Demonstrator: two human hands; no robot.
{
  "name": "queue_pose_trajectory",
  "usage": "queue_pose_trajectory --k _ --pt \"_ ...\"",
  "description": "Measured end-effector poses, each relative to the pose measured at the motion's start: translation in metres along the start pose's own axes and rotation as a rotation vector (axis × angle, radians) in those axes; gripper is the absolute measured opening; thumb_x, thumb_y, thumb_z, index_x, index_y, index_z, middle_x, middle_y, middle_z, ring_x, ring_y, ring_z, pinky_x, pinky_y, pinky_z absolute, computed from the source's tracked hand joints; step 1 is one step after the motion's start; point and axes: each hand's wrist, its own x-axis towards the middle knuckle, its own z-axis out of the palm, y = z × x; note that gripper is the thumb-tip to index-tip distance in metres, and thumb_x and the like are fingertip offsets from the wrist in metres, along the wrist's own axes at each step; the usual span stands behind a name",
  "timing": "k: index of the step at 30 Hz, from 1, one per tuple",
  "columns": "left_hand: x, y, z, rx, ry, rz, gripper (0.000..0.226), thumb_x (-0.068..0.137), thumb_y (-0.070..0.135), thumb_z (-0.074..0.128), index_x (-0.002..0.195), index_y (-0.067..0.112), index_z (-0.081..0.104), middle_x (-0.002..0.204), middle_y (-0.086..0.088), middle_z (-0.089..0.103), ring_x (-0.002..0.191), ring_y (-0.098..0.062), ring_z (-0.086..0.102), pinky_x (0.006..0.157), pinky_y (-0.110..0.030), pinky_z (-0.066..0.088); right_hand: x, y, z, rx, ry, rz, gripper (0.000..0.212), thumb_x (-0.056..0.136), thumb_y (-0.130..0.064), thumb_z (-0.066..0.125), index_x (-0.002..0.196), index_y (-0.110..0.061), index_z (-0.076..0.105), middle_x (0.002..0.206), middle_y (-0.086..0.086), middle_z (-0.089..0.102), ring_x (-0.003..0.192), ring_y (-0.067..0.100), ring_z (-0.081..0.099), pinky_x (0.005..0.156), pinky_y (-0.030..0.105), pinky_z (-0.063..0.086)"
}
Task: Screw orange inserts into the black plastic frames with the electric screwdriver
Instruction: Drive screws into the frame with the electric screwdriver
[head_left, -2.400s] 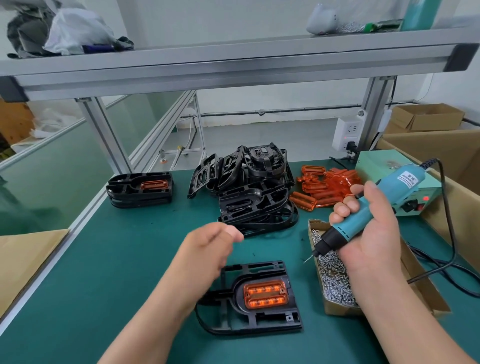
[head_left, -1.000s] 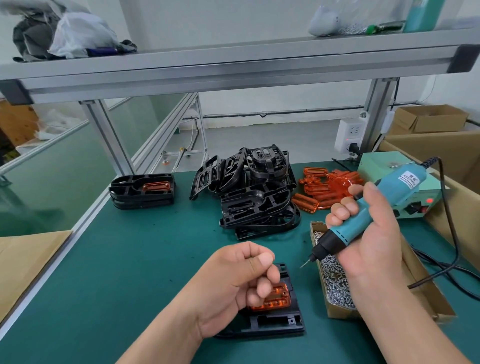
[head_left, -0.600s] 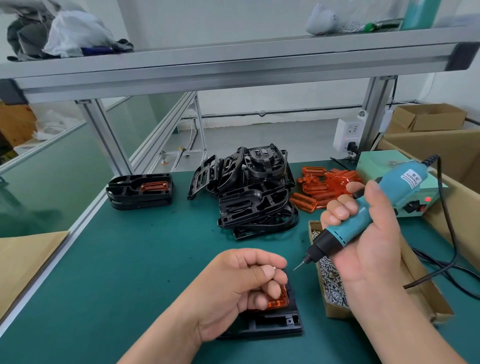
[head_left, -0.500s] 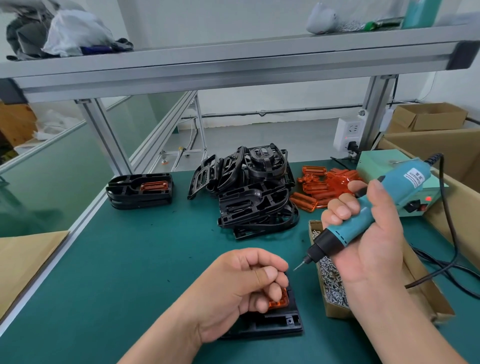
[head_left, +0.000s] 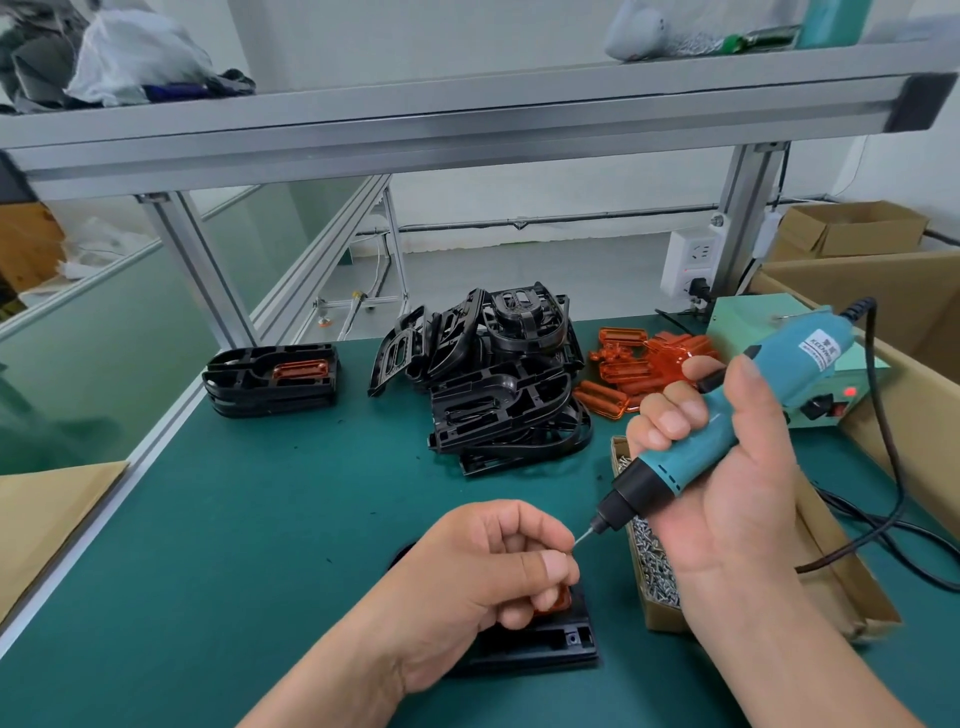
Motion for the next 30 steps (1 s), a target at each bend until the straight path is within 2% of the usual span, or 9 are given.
queue_pose_trajectory --k 7,16,23,30 --pt "-0.001 -0.001 -0.001 -0.033 -0.024 0.002 0.016 0.096 -0.001 0.068 0.111 -0.001 0.070 0.099 -0.017 0.073 0.070 -0.015 0.057 0.056 -0.020 0.040 -0.001 0.003 0.000 -0.004 0.009 0.011 0.022 0.107 -0.035 0.055 0.097 -0.017 0.062 0.070 -0.007 0.044 0.061 0.008 0.045 0.058 0.022 0.045" --pt "0.000 -0.001 0.000 -0.057 -0.008 0.002 0.024 0.087 0.005 0.072 0.111 0.001 0.070 0.097 -0.018 0.073 0.070 -0.016 0.058 0.056 -0.020 0.043 -0.001 0.003 0.000 -0.016 0.009 0.020 0.021 0.106 -0.035 0.057 0.095 -0.018 0.064 0.070 -0.007 0.045 0.060 0.008 0.045 0.058 0.022 0.046" --pt "0.002 -0.004 -0.001 0.059 0.064 0.074 0.021 0.086 0.008 0.074 0.107 0.005 0.073 0.098 -0.017 0.077 0.069 -0.016 0.057 0.058 -0.020 0.045 0.001 0.004 -0.001 -0.042 0.021 0.052 0.021 0.106 -0.035 0.058 0.097 -0.018 0.063 0.071 -0.006 0.045 0.060 0.008 0.047 0.057 0.022 0.047" --pt "0.002 -0.003 -0.001 0.171 0.106 0.110 0.015 0.088 0.009 0.073 0.102 0.013 0.075 0.091 -0.010 0.078 0.070 -0.014 0.058 0.058 -0.020 0.044 -0.006 0.014 0.000 -0.066 -0.021 0.063 0.025 0.103 -0.041 0.062 0.097 -0.017 0.065 0.070 -0.005 0.046 0.060 0.009 0.049 0.057 0.022 0.047"
